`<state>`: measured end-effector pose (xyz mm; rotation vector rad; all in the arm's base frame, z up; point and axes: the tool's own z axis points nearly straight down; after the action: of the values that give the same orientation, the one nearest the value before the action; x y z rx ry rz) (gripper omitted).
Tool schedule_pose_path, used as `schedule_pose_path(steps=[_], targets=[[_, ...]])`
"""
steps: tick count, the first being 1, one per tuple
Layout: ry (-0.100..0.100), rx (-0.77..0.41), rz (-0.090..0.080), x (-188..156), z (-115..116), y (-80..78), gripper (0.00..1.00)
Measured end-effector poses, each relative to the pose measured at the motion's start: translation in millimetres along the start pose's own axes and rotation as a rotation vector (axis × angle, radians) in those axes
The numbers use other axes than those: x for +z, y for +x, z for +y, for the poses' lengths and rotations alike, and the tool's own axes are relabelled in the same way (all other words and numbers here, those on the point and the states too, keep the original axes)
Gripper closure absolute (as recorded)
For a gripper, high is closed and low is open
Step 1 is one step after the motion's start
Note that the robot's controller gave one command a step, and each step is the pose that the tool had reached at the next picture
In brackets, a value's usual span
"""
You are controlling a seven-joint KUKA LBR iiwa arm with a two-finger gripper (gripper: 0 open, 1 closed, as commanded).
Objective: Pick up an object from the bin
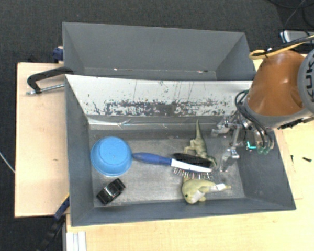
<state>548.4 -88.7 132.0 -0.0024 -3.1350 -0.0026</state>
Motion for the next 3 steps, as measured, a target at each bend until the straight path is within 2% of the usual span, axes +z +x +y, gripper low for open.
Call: schedule_pose_path(steps=[1,2,3], targets=[[0.006,-0.148,-0.015,57.4,21.2,3.1,0.0],[0.003,-0.31,-0.015,56.9,54.7,-2.3,0.0],[0.002,-0.232,-0.008,54.7,80.9,14.7,0.0]])
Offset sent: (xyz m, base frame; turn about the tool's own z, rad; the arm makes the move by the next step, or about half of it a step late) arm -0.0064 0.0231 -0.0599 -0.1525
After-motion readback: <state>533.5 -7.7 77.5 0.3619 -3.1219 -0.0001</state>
